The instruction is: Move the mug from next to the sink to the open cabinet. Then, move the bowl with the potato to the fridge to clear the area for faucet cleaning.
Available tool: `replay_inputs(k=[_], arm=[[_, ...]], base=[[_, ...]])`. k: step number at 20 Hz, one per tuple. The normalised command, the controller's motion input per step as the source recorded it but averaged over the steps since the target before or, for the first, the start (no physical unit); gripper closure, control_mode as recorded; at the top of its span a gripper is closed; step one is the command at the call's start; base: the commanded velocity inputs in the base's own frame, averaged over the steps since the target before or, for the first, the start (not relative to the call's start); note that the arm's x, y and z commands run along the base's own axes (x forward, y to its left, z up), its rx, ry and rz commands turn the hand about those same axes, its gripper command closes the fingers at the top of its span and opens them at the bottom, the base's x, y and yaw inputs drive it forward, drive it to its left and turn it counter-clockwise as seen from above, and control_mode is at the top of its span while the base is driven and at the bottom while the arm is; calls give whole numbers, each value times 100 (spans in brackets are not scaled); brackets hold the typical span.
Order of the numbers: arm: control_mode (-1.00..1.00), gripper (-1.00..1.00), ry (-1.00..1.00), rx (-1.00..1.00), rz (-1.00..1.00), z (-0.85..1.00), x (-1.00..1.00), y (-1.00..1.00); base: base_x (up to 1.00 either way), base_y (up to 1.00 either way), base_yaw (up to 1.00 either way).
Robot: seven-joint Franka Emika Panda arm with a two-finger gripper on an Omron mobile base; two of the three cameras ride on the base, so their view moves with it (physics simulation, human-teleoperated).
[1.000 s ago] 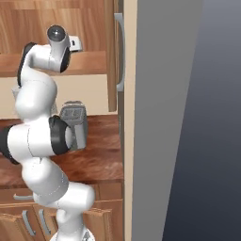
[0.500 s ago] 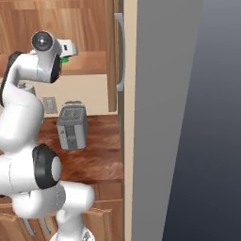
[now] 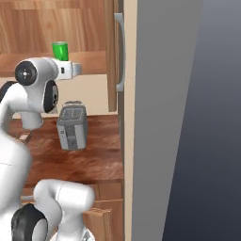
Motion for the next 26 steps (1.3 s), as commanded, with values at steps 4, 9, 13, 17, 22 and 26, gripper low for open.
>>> replay_inputs(k=[4,9,13,17,22,26], arm=[[-100,-100,0,7,-28,-24,-100,-42],[-100,-100,8,2,-23,-41,-100,-27],[-100,-100,5,0,-3,-20,-79,-2],[100,-100,12,0,1,-26,-48,6],[100,-100,0,0,0,0,0,0],[100,-100,0,0,0,0,0,0]], base=[[0,0,0],[0,0,0],[0,0,0],[-18,6,6],[-73,30,51],[-38,36,59]])
